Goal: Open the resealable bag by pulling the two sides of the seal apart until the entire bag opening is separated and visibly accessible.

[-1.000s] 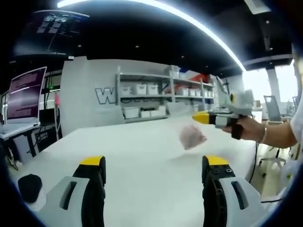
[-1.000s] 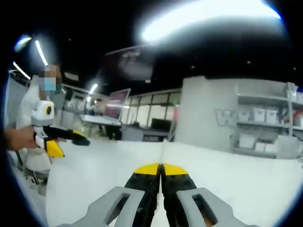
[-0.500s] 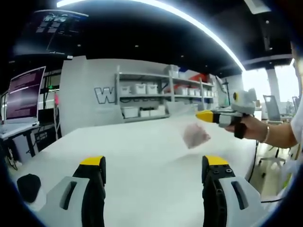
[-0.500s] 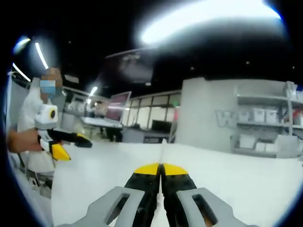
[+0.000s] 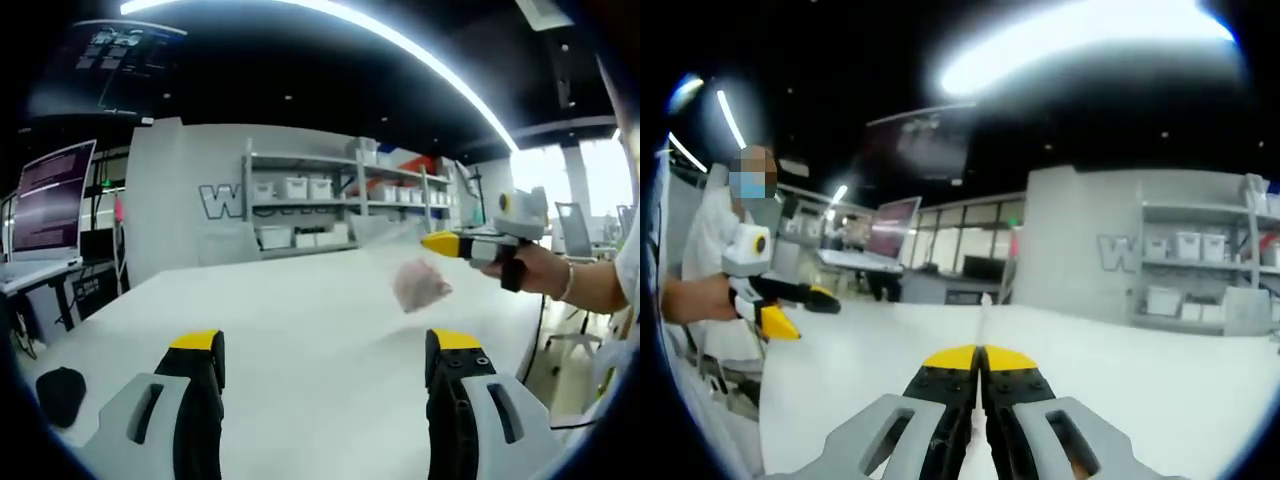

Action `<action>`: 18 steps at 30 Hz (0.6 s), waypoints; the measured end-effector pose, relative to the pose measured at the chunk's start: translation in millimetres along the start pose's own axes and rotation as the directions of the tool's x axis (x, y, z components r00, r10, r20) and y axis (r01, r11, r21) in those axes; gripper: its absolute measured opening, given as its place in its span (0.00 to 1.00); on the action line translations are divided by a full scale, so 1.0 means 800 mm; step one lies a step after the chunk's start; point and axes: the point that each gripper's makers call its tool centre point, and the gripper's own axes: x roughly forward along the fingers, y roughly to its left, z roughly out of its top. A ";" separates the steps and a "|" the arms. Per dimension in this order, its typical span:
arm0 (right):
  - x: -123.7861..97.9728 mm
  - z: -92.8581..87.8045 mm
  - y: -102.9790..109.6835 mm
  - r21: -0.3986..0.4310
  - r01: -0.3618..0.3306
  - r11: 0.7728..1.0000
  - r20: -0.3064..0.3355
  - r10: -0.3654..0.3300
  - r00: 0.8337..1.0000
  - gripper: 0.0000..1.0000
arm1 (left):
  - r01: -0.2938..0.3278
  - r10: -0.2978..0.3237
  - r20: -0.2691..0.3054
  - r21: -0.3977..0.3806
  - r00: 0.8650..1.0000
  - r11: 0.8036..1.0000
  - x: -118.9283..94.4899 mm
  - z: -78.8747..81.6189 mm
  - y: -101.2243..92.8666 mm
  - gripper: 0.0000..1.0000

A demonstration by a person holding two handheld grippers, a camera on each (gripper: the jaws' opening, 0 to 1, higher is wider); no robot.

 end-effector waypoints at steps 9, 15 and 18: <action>-0.010 -0.002 0.006 -0.006 -0.014 1.000 -0.008 0.014 1.000 0.00 | 0.003 -0.003 0.000 -0.001 1.000 1.000 0.000 0.000 -0.001 0.80; -0.018 -0.017 0.013 -0.031 -0.038 0.999 -0.044 0.037 0.998 0.00 | 0.003 -0.003 -0.002 0.001 1.000 1.000 0.000 -0.001 -0.002 0.80; -0.022 -0.021 0.019 -0.024 -0.053 0.998 -0.049 0.051 0.997 0.00 | 0.008 -0.008 -0.003 0.001 1.000 1.000 0.000 -0.001 -0.004 0.79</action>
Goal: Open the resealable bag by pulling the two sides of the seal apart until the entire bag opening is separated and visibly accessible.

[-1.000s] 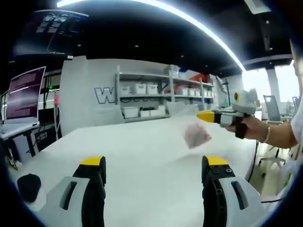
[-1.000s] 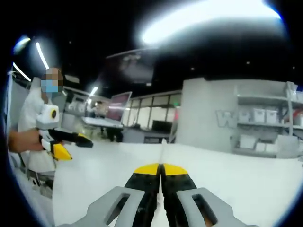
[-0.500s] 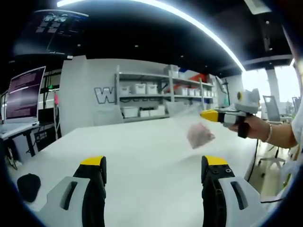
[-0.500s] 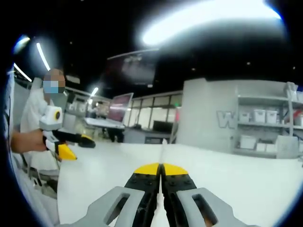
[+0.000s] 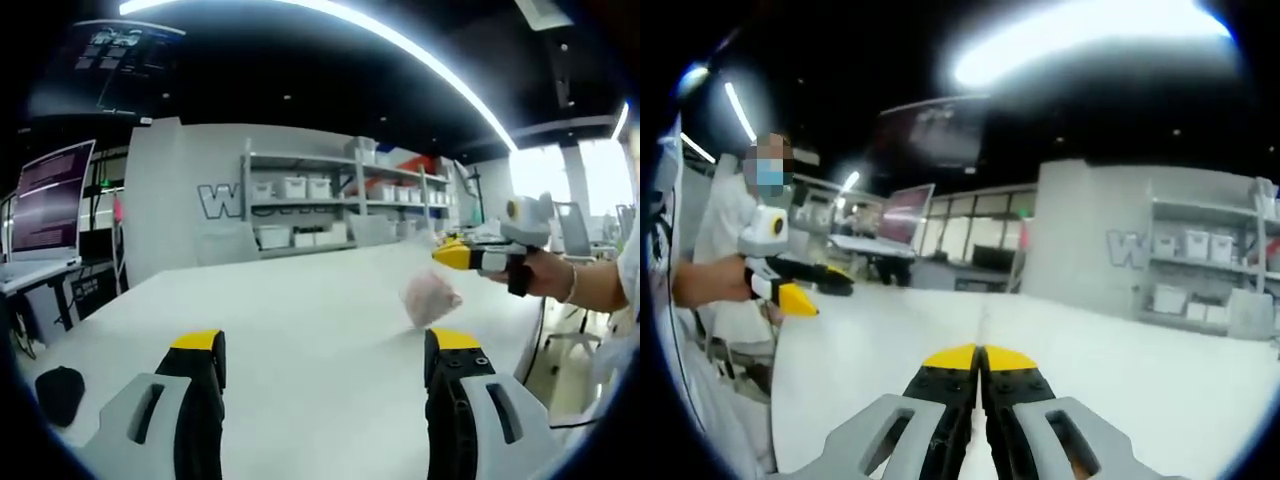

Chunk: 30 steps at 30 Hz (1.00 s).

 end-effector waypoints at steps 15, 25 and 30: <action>-0.003 -0.009 0.055 -0.032 -0.132 0.991 -0.024 0.131 0.991 0.00 | 0.052 -0.052 0.011 0.004 0.999 0.999 -0.005 0.004 -0.014 0.71; -0.002 -0.023 0.091 -0.120 -0.220 0.968 -0.090 0.210 0.974 0.00 | 0.109 -0.110 0.009 0.056 0.994 0.992 -0.011 -0.001 -0.027 0.59; -0.001 -0.029 0.102 -0.133 -0.256 0.958 -0.115 0.241 0.964 0.00 | 0.125 -0.126 0.012 0.083 0.992 0.989 -0.014 -0.002 -0.030 0.55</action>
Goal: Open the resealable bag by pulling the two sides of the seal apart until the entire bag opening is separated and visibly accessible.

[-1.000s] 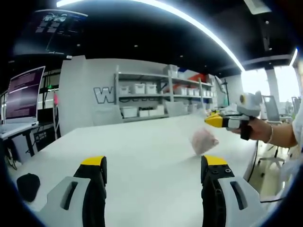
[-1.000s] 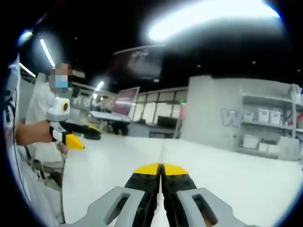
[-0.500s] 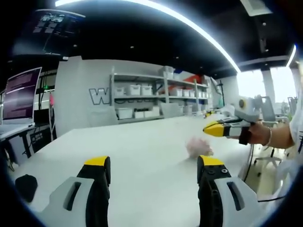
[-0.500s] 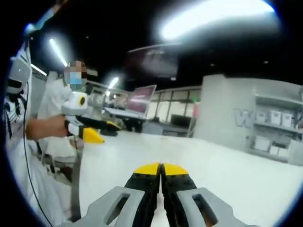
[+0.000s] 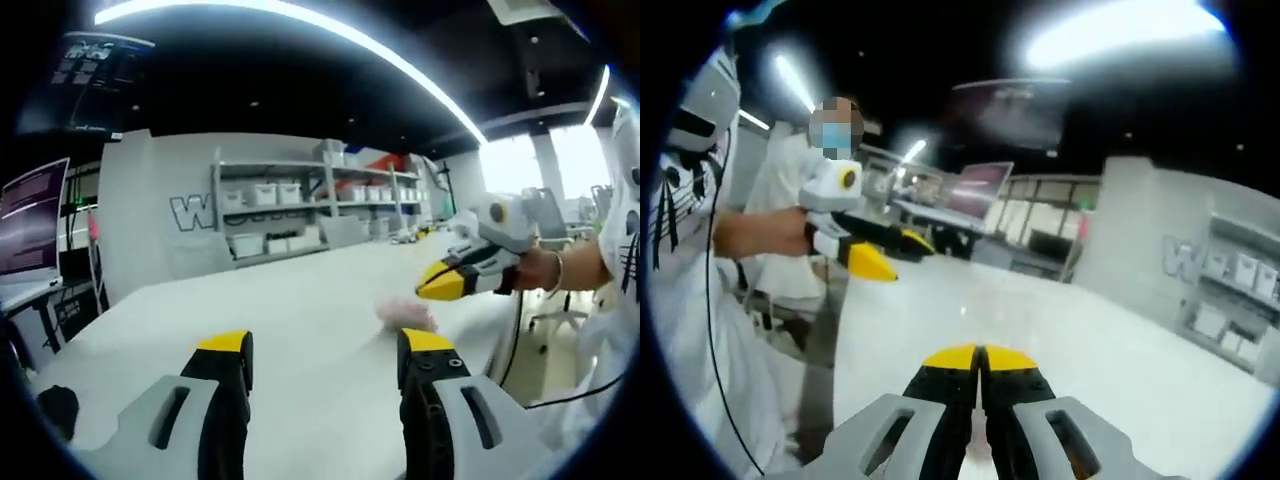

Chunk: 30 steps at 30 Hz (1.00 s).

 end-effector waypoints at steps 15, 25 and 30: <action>0.003 -0.021 0.039 -0.149 -0.083 0.985 -0.111 0.067 0.992 0.00 | 0.097 -0.095 -0.057 0.041 0.994 0.994 -0.004 -0.026 -0.029 0.38; 0.001 -0.028 0.052 -0.223 -0.103 0.969 -0.147 0.071 0.987 0.00 | 0.159 -0.150 -0.093 0.103 0.984 0.982 -0.010 -0.038 -0.051 0.33; 0.000 -0.029 0.059 -0.286 -0.113 0.952 -0.172 0.065 0.983 0.00 | 0.156 -0.148 -0.083 0.101 0.985 0.983 -0.012 -0.038 -0.052 0.33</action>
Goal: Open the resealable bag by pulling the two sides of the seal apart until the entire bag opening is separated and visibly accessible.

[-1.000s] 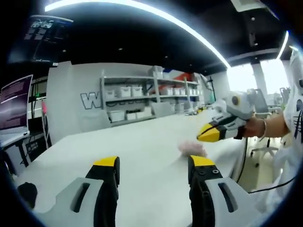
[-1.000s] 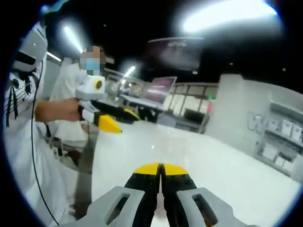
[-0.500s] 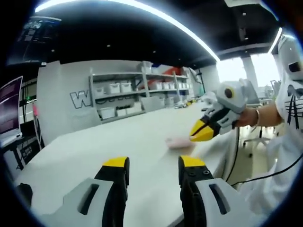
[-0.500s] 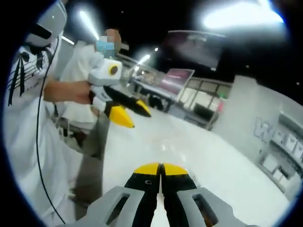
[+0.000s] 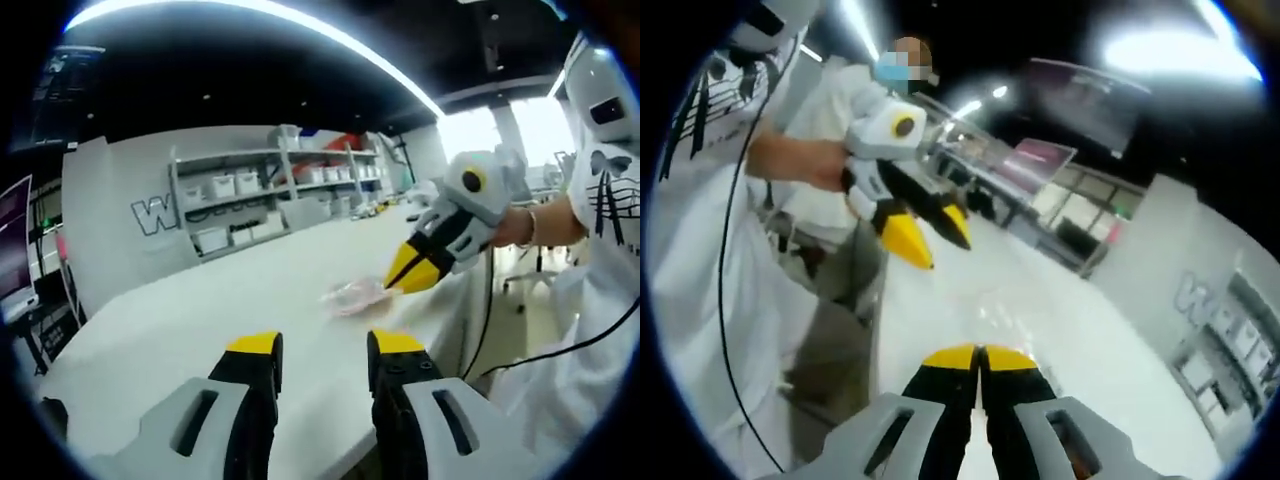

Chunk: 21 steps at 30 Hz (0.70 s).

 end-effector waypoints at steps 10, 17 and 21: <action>0.004 0.004 0.012 -0.139 -0.015 0.990 -0.059 0.007 0.998 0.02 | 0.001 -0.001 0.005 -0.005 1.000 1.000 -0.002 -0.003 0.000 0.33; 0.012 0.010 0.023 -0.265 -0.063 0.962 -0.121 0.032 0.992 0.04 | -0.009 0.009 0.011 -0.012 1.000 1.000 -0.004 -0.005 0.004 0.33; 0.018 0.011 0.029 -0.319 -0.086 0.944 -0.150 0.039 0.988 0.04 | -0.011 0.011 0.016 -0.013 1.000 1.000 -0.005 -0.004 0.005 0.33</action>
